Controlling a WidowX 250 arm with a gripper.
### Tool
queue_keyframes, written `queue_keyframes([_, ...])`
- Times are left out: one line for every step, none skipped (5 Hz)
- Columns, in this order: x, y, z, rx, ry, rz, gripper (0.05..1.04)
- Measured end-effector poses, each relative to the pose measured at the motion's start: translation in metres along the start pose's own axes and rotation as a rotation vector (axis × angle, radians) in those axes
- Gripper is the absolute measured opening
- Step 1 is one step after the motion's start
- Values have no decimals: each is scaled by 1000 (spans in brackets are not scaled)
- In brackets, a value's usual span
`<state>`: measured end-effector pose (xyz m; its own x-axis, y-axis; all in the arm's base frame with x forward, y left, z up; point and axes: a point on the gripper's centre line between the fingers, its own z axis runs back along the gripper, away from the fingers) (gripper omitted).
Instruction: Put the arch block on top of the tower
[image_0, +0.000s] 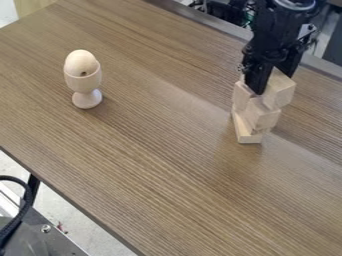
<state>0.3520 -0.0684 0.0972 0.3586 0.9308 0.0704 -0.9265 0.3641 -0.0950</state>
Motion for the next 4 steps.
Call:
queue_keyframes([2, 0, 0, -3, -1, 3, 582])
queue_keyframes([3, 1, 1, 4, 1, 7, 663])
queue_keyframes([6, 5, 0, 28, -3, 14, 944])
queue_keyframes([6, 12, -5, 54, -3, 12, 1001])
